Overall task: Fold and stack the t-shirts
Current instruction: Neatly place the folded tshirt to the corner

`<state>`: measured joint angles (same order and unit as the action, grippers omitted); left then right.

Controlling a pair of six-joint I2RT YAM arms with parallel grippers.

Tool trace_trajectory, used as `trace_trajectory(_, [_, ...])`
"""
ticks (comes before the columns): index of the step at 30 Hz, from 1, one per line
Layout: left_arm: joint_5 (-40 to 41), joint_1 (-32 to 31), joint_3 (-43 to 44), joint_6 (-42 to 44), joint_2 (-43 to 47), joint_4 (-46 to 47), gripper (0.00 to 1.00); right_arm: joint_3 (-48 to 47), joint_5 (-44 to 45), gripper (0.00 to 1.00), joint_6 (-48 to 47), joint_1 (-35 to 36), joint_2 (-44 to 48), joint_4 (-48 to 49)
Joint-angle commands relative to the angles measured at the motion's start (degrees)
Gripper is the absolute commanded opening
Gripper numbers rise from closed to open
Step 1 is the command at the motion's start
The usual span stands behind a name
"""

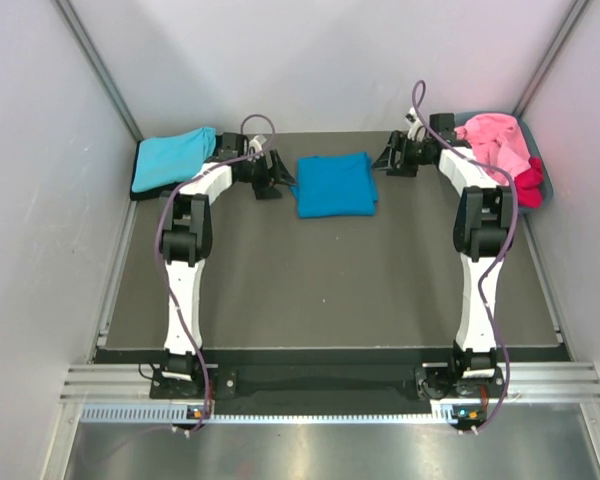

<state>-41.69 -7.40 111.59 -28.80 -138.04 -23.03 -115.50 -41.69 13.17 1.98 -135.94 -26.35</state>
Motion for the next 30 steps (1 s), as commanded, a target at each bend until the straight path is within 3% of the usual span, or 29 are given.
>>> trace_trajectory(1, [-4.8, -0.1, 2.1, -3.9, -3.4, 6.3, 0.83, -1.5, -4.0, 0.74, -0.2, 1.4, -0.6, 0.7])
trace_trajectory(8, [-3.9, -0.4, 6.4, -3.2, -8.9, 6.6, 0.82, -1.7, -1.6, 0.74, -0.3, 2.3, -2.3, 0.2])
trace_trajectory(18, [-7.5, -4.4, 7.0, -6.4, -13.5, 9.5, 0.70, -1.0, 0.0, 0.74, 0.1, 2.5, -4.7, 0.0])
trace_trajectory(26, [-7.0, -6.6, 7.9, -7.1, -14.8, 10.5, 0.66, 1.2, -2.1, 0.74, 1.3, 3.4, -5.1, 0.8])
trace_trajectory(30, [-6.5, -7.1, 7.9, -7.0, -15.0, 10.8, 0.55, 2.3, -3.0, 0.74, 2.5, 3.7, -4.4, 1.8])
